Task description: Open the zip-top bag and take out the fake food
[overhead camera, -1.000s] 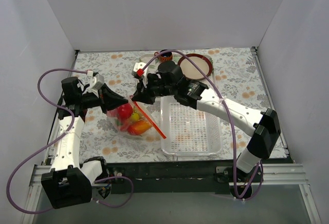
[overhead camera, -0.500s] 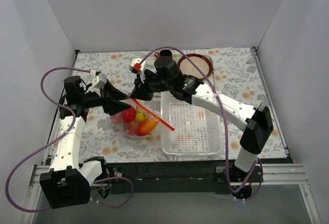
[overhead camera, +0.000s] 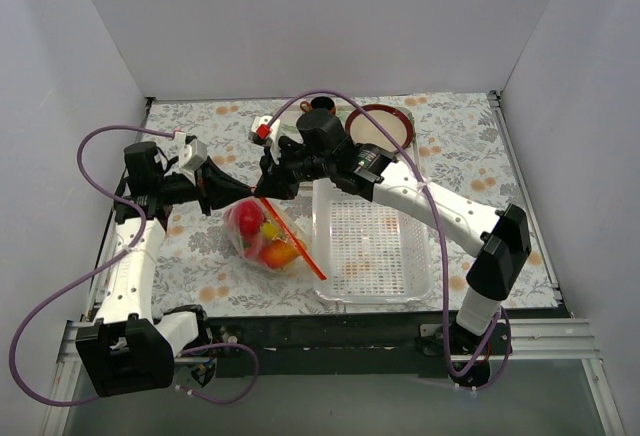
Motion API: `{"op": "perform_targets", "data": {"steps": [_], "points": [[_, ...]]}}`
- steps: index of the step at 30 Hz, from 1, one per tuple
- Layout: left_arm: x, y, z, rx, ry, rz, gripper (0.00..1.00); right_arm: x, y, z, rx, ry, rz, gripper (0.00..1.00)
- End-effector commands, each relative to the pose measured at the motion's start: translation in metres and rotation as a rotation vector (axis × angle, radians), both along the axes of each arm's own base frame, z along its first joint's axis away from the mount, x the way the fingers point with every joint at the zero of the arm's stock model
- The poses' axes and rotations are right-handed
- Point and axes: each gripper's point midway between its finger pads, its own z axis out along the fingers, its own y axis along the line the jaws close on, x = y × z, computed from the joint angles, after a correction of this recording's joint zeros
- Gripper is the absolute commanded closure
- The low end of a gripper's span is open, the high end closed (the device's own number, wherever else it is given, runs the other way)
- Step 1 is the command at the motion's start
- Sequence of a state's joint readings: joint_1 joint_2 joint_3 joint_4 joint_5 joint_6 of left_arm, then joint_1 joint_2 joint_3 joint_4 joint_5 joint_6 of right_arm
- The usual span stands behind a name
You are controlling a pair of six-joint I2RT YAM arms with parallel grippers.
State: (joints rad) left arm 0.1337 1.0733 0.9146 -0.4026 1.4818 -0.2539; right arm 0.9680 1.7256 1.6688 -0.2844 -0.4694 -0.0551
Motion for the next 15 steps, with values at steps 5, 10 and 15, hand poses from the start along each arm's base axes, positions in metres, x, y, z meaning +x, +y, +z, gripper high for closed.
{"op": "perform_targets", "data": {"steps": [5,10,15], "points": [[-0.025,-0.007,0.023,-0.051,-0.108,-0.121,1.0,-0.002,0.007,0.045,0.081,-0.062,0.019,0.99],[-0.023,-0.007,0.031,-0.054,-0.113,-0.126,1.0,-0.002,0.009,0.022,0.05,-0.03,0.017,0.99],[-0.02,-0.007,0.044,-0.048,-0.132,-0.124,1.0,-0.006,0.008,-0.006,0.019,0.015,0.017,0.99]]}}
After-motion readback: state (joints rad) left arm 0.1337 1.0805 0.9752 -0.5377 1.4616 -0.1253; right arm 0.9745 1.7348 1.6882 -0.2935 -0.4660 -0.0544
